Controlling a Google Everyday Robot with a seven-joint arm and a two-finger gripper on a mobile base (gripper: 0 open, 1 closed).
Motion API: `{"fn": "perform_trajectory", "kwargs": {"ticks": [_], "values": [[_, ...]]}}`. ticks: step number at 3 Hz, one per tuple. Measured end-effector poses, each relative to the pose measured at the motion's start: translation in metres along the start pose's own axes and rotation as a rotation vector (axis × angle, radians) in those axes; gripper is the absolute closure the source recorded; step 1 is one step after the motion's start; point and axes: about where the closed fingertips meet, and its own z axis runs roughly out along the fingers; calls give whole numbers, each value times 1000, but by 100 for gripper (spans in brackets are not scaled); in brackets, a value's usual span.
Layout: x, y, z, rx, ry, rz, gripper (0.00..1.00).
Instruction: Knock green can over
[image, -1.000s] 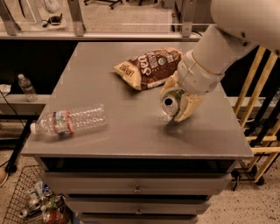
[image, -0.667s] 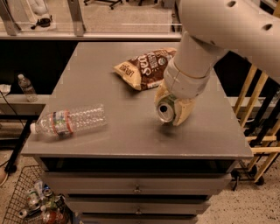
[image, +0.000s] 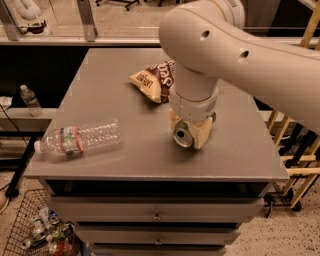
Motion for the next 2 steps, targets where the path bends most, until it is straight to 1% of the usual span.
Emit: {"fn": "perform_trajectory", "kwargs": {"ticks": [1, 2], "values": [[1, 0, -1, 4, 4, 1, 83], [1, 0, -1, 6, 7, 1, 59]]}}
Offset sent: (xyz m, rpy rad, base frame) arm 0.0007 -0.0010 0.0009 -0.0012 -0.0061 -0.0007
